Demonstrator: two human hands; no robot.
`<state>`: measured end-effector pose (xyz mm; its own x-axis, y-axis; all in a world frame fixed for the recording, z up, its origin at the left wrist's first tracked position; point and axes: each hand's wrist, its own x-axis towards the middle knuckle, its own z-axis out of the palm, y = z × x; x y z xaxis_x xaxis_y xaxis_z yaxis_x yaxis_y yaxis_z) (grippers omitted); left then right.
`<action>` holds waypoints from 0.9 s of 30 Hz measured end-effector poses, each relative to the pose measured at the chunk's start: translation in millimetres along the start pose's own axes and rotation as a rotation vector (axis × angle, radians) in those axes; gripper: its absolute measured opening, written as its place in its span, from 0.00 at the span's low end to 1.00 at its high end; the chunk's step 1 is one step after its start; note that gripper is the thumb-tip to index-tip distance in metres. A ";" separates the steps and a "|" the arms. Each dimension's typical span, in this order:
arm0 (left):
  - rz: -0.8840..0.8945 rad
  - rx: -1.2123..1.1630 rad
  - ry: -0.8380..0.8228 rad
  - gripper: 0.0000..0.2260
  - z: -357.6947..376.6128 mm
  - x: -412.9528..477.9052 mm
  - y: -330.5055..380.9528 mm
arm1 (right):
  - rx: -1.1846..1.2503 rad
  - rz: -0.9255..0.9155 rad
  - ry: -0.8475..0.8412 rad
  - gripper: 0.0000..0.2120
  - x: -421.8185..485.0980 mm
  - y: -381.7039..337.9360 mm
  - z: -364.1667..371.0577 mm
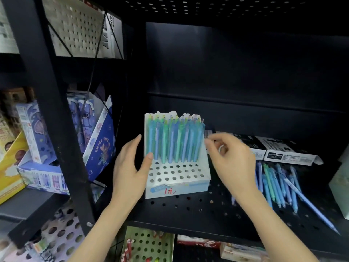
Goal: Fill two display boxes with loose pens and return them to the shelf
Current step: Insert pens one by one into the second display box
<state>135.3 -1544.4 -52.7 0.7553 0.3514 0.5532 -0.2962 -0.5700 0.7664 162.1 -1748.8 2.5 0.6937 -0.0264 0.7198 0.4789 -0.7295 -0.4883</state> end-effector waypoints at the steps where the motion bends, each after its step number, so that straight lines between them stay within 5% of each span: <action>1: 0.037 0.061 0.062 0.21 -0.9 -1.7 3.0 | -0.045 0.057 -0.015 0.04 -5.3 17.5 -11.6; 6: 0.166 0.000 0.299 0.12 11.1 -18.8 44.7 | -0.245 0.360 -0.026 0.09 -36.8 117.5 -80.6; 10: 0.271 -0.097 0.025 0.03 54.1 -38.8 93.9 | -0.383 0.440 -0.073 0.15 -52.8 156.2 -119.6; 14: 0.267 0.081 -0.236 0.05 104.5 -42.9 123.6 | -0.419 0.451 -0.221 0.21 -56.0 161.3 -120.4; 20: -0.075 0.292 -0.689 0.23 157.5 -16.2 118.8 | -0.204 0.546 -0.331 0.17 -39.4 167.9 -121.2; 27: -0.328 0.206 -0.789 0.34 179.1 -1.6 112.4 | 0.245 0.629 -0.213 0.14 -19.7 163.6 -105.6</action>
<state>205.6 -1742.0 -25.9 0.9902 -0.0513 -0.1297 0.0605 -0.6800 0.7307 170.0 -1939.8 -39.5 0.9566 -0.2401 0.1650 0.0427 -0.4445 -0.8947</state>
